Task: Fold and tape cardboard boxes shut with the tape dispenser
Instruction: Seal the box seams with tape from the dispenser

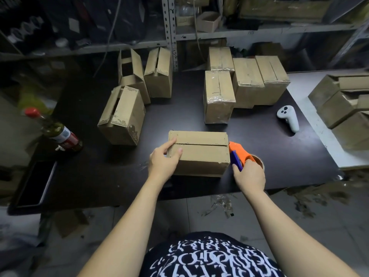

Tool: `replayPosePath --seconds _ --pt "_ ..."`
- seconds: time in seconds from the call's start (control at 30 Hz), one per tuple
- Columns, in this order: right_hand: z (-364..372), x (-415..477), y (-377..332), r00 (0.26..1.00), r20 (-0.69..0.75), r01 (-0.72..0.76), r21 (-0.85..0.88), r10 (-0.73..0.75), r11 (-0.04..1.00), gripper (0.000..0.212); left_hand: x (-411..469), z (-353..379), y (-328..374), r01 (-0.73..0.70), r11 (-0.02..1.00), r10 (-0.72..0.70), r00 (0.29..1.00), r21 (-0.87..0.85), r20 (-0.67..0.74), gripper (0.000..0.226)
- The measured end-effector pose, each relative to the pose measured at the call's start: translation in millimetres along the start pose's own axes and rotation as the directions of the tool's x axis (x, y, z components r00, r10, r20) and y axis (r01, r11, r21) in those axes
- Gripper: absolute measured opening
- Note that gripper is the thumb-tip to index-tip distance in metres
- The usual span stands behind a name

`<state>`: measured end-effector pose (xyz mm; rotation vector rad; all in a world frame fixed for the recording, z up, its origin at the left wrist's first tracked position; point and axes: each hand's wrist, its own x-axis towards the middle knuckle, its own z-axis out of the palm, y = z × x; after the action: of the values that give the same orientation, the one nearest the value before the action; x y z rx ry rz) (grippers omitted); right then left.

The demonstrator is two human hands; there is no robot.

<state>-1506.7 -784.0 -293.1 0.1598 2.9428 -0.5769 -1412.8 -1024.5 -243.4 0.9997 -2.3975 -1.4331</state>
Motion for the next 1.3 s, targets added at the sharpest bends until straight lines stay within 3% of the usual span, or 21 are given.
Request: replayPosePath --seconds 0.07,0.17,0.37,0.6,0.73,0.83,0.9,1.13,1.3 --pt "0.0 1.7 -0.1 0.999 0.035 0.018 -0.101 -0.014 0.995 0.03 -3.5 1.3 3.5 -0.002 1.0 0.003 1.0 0.01 -0.017 0.043" --pt "-2.8 3.8 -3.9 0.999 0.029 0.034 -0.089 -0.032 0.995 0.035 -5.3 2.4 4.8 0.007 1.0 -0.006 1.0 0.018 -0.028 0.043" --pt "-38.9 2.5 -25.5 0.996 -0.071 0.069 0.23 -0.054 0.971 0.04 -7.1 8.1 22.5 0.018 0.996 -0.016 0.999 0.088 -0.028 0.047" --pt "-83.5 -12.2 -37.5 0.964 -0.245 0.221 0.519 -0.104 0.826 0.042 -4.0 2.9 39.7 -0.101 0.939 0.089 0.995 0.33 0.053 0.054" --pt "-91.0 -19.6 -42.4 0.911 -0.338 0.382 0.48 -0.235 0.79 0.043 3.6 -4.9 62.6 -0.386 0.917 0.388 0.922 0.104 -0.002 0.04" --pt "-93.9 -21.5 -42.7 0.824 -0.403 0.554 0.427 -0.397 0.715 0.039 3.8 -14.2 103.6 -0.366 0.903 0.399 0.909 -0.226 0.12 0.029" --pt "-95.0 -22.3 -42.7 0.769 -0.437 0.629 0.389 -0.467 0.672 0.038 6.3 -21.7 123.3 -0.322 0.876 0.421 0.874 -0.359 0.243 0.023" --pt "-101.0 -30.2 -48.6 0.698 -0.484 0.707 0.354 -0.527 0.612 0.045 19.9 -34.1 143.0 -0.312 0.878 0.46 0.758 -0.362 0.462 0.017" --pt "-100.0 -30.7 -48.1 0.712 -0.461 0.695 0.357 -0.53 0.624 0.054 17.9 -32.8 143.4 -0.438 0.85 0.522 0.778 -0.293 0.351 0.018"
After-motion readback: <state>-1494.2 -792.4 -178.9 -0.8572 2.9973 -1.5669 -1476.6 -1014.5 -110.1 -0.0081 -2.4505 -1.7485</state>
